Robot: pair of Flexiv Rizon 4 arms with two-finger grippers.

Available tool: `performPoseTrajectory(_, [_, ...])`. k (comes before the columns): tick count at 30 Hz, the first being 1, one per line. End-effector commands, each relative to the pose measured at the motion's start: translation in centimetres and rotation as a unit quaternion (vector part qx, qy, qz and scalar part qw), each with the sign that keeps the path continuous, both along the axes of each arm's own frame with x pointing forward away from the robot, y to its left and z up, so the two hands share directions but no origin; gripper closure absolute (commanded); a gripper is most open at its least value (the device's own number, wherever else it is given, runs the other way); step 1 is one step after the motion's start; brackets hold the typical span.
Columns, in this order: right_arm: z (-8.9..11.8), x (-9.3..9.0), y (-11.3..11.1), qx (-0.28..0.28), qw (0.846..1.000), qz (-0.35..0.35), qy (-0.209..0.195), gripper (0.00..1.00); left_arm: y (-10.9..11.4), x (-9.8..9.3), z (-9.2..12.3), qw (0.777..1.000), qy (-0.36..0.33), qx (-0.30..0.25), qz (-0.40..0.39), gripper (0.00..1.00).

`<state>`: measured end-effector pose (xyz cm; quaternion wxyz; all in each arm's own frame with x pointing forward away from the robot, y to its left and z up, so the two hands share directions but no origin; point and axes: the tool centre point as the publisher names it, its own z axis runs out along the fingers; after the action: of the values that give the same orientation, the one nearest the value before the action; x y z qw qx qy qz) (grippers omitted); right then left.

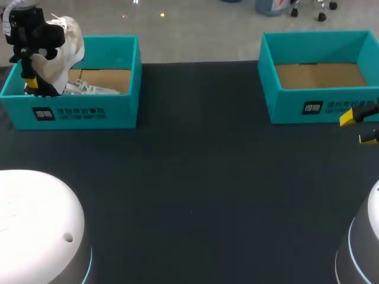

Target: Take the shoe out of the shoebox, open the shoe tongue, remove and reinsert the insole, then place the shoe into the shoebox

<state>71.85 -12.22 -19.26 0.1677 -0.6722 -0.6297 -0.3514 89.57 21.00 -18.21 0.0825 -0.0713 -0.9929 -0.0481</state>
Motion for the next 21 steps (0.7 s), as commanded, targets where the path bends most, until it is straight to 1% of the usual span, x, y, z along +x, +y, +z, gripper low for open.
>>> performPoseTrajectory(1, [0.0, 0.0, 0.1, -0.001, 1.0, -0.001, 0.001, 0.0, 2.2, 1.9, 0.3, 1.0, 0.008, 0.01, -0.018, 1.0])
performPoseTrajectory(5, [0.0, 0.0, 0.1, -0.001, 1.0, -0.001, 0.001, 0.0, 4.0, 3.2, 0.4, 0.999, 0.004, 0.011, -0.034, 1.0])
performPoseTrajectory(6, [0.0, 0.0, 0.1, -0.001, 1.0, -0.001, 0.001, 0.0, 4.6, 3.9, 0.4, 0.999, 0.005, 0.014, -0.035, 1.0])
performPoseTrajectory(7, [0.0, 0.0, 0.1, -0.001, 1.0, -0.001, 0.001, 0.0, 5.0, 4.3, 0.4, 0.998, 0.012, 0.015, -0.055, 1.0])
performPoseTrajectory(8, [0.0, 0.0, 0.1, -0.001, 1.0, -0.001, 0.001, 0.0, 5.5, 4.7, 0.4, 0.999, 0.004, 0.016, -0.041, 1.0])
performPoseTrajectory(10, [0.0, 0.0, 0.1, -0.001, 1.0, -0.001, 0.001, 0.0, 6.2, 5.4, 0.5, 0.999, 0.004, 0.025, -0.046, 1.0])
performPoseTrajectory(12, [0.0, 0.0, 0.1, -0.001, 1.0, -0.001, 0.001, 0.0, 6.8, 6.2, 0.5, 0.998, 0.002, 0.036, -0.051, 1.0])
performPoseTrajectory(15, [0.0, 0.0, 0.1, -0.001, 1.0, -0.001, 0.001, 0.0, 7.7, 7.5, 0.4, 0.999, -0.007, 0.043, -0.031, 1.0])
performPoseTrajectory(21, [0.0, 0.0, 0.1, -0.001, 1.0, -0.001, 0.001, 0.0, 8.9, 10.0, -0.5, 0.998, -0.014, 0.037, -0.041, 1.0])
